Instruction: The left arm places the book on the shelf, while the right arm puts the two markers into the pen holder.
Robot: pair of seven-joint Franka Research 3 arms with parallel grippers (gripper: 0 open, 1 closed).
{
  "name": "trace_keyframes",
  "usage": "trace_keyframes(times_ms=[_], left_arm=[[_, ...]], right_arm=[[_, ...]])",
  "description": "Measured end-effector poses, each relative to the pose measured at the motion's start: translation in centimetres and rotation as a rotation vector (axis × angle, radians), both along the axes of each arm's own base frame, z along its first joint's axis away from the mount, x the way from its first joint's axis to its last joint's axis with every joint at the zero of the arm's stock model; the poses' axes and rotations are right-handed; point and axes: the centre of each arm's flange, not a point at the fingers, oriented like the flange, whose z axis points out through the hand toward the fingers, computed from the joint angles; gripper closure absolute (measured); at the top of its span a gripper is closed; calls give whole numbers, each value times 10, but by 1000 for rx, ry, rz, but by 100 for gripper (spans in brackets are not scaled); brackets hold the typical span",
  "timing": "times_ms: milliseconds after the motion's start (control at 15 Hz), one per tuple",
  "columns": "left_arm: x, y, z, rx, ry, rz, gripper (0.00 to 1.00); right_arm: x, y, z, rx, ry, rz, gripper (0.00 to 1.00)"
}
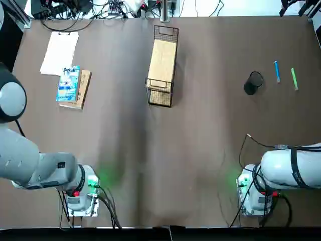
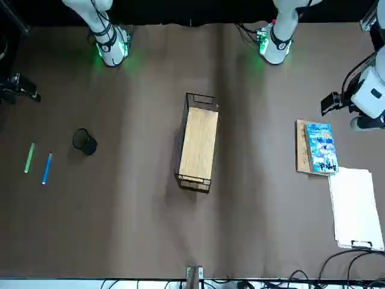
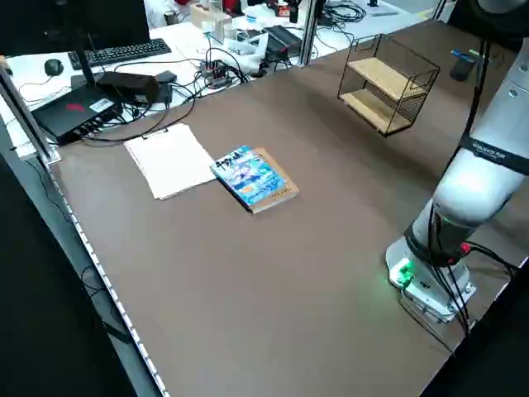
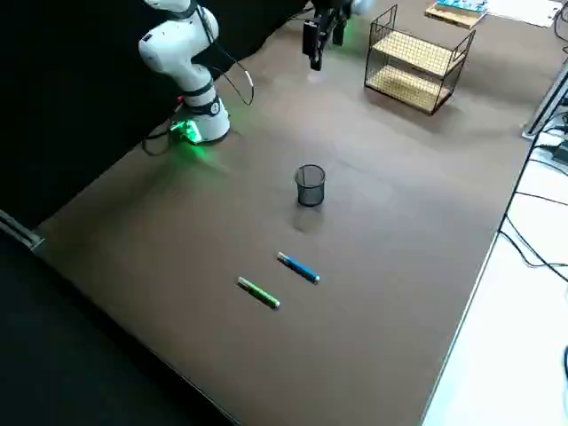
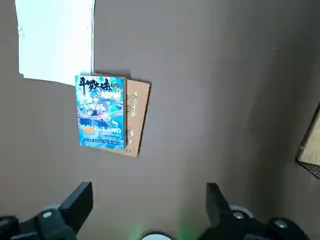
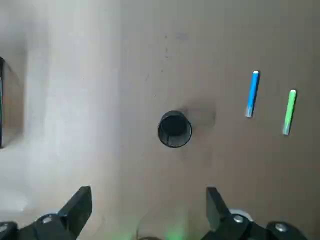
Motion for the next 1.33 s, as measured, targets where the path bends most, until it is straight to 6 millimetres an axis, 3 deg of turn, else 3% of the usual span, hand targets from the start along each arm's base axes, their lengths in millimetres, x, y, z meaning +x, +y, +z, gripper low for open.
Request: trace_keyframes(times_ms=[200,333,400,533,800,1000,1133,1333], left_arm=[[0,0,-1,0,4,-3,0],[1,14,-6,1,17,22,0],[3,35,-13,-2,29,60,0],[9,98,-37,-70,69,155,0],[18,229,-123,-375,98,188,0],[2,315,-198,-643,68,210,0],[-13,356,-258,-802,32,195,0],[-26,387,-368,-927,-40,129,0]], right_arm=[[0,4,0,0,1,10,0],[0,4,0,1,1,12,0],[0,3,-1,1,3,11,0],[-1,-7,-8,0,22,-6,0],[10,-72,-67,-2,64,-111,0],[27,-138,-125,-5,58,-207,3],[32,-185,-162,-18,39,-241,8],[30,-245,-213,-97,34,-232,8]])
